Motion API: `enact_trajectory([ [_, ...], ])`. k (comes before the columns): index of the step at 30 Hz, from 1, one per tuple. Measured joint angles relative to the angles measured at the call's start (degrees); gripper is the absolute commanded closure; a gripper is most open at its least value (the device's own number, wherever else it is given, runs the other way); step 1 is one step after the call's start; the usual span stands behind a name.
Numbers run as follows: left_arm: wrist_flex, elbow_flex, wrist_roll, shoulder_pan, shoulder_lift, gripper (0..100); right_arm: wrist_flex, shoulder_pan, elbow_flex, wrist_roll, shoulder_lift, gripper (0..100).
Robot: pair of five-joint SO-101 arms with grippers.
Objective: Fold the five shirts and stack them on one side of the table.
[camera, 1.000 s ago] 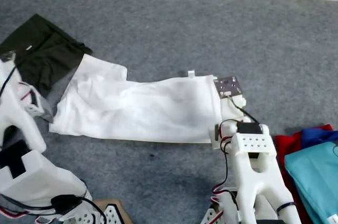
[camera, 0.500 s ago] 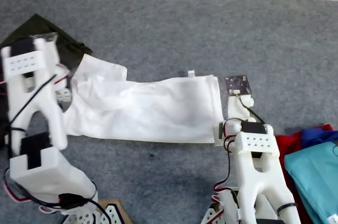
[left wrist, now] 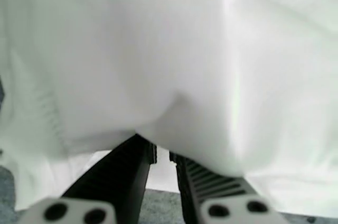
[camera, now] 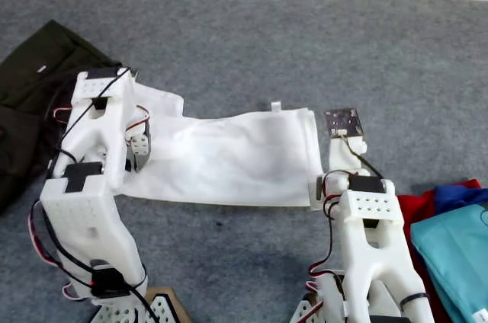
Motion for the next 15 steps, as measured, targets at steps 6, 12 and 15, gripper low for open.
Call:
enact_trajectory([
  [6, 3.3, -7.8, 0.4, 0.4, 0.3, 93, 0.0, 0.0, 0.0, 0.0, 0.0, 97.9],
  [12, 6.3, -13.9, 0.4, 0.4, 0.3, 93, 0.0, 0.0, 0.0, 0.0, 0.0, 97.9],
  [15, 6.6, -15.6, 0.4, 0.4, 1.0, 93, 0.0, 0.0, 0.0, 0.0, 0.0, 97.9],
])
